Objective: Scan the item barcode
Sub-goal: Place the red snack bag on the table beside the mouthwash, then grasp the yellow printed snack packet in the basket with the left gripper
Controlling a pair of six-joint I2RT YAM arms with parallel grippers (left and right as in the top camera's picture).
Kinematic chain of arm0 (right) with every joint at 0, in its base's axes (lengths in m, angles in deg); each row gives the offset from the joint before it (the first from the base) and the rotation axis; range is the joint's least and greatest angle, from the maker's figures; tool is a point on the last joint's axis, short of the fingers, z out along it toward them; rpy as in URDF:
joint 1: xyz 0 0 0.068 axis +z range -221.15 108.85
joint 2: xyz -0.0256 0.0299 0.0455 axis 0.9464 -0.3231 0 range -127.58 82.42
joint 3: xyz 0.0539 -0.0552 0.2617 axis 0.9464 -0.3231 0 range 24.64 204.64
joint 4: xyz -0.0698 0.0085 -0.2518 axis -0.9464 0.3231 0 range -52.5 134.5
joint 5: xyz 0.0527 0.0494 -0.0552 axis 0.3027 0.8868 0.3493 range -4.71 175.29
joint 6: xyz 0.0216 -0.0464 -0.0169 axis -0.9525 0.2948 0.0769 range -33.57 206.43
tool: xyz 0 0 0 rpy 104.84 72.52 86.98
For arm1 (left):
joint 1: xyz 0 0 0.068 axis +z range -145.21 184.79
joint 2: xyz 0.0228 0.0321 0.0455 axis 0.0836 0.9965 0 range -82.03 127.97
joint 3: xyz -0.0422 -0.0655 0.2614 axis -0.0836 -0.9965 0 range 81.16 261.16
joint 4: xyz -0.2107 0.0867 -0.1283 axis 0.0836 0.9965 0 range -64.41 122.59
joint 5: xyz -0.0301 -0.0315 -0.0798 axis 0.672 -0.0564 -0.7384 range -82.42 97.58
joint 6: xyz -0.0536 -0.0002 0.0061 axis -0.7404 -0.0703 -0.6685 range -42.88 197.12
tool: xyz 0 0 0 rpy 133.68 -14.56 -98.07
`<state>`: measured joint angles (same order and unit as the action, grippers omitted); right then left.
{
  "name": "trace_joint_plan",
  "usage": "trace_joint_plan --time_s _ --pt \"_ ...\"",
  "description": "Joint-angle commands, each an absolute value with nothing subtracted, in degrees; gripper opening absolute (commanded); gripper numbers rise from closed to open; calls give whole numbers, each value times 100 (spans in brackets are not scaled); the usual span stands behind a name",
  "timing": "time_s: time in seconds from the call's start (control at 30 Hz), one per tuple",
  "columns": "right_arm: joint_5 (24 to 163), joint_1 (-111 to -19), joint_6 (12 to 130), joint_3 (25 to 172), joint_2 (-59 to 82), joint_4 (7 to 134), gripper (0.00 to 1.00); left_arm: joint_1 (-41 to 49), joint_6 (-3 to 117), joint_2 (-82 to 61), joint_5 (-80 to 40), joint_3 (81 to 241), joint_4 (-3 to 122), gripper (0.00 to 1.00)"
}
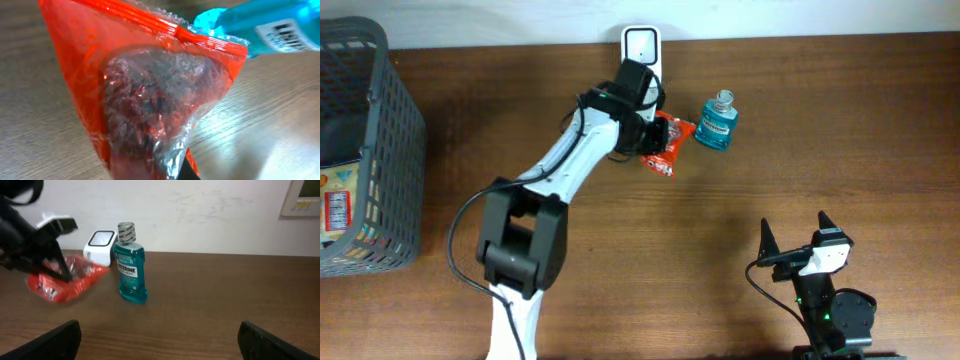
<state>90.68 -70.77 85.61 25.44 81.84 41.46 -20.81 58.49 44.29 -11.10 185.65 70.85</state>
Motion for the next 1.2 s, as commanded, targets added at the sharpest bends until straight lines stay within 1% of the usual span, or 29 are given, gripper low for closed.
trace_joint_plan --time_s 0.0,0.03,0.13,0.2,0.33,0.47,0.53,0.6,0.63,0.7,0.73,0.77,0.8,0.9,0.97,1.0,1.03,1.07,1.1,1.13,1.17 --pt "9061 -7046 8600 2496 8221 4155 99 -2044 5849 4456 -653 18613 6949 65" --pt "9061 -7046 8600 2496 8221 4155 99 -2044 5849 4456 -655 18613 6940 99" --pt "9061 -7046 8602 2496 8221 4155 98 -2042 5851 4434 -729 18663 6890 99" --pt "9061 -7046 8600 2496 8221 4155 99 -1908 5855 4281 -780 19030 7065 99" --pt "9061 -7046 8600 2496 8223 4155 99 -1058 6061 3415 -760 19920 8062 99" --pt "9061 -7046 8600 2496 8221 4155 99 697 6179 2084 -762 19961 8228 99" --pt "9061 -7046 8600 2496 8221 4153 99 2356 6181 1536 -760 19961 8274 99" --pt "9061 -7046 8600 2496 8221 4155 99 3508 6533 1424 -758 19961 8403 99" --pt "9061 -7046 8602 2496 8223 4153 99 3846 6692 1428 -699 19959 8466 99" --pt "9061 -7046 8600 2496 8221 4155 99 4437 6697 1450 169 19959 8667 99" --pt "9061 -7046 8600 2496 8223 4155 98 4631 6697 1450 877 19959 8750 99" --pt "9061 -7046 8600 2496 8221 4155 99 4705 6697 1457 1286 19924 8824 99" --pt "9061 -7046 8600 2496 8221 4155 99 4725 6701 1485 1445 19870 8851 100" --pt "9061 -7046 8600 2496 8221 4155 99 4708 7420 1752 1712 19422 8881 99" --pt "9061 -7046 8600 2496 8223 4155 99 4710 7422 2093 2923 18947 8908 99" --pt "9061 -7046 8600 2496 8223 4155 99 4708 7569 2287 2873 18908 8890 100" --pt "9061 -7046 8600 2496 8223 4155 99 4690 7831 2423 2508 18908 8859 100" --pt "9061 -7046 8600 2496 8223 4155 99 4655 8117 2574 2156 18908 8844 98" --pt "9061 -7046 8600 2496 8223 4155 99 4611 8194 2775 2038 18908 8844 92" --pt "9061 -7046 8600 2496 8223 4155 99 4581 8196 2915 2040 18908 8846 92" --pt "9061 -7046 8600 2496 8221 4155 99 4535 8196 3135 2040 18908 8849 94"
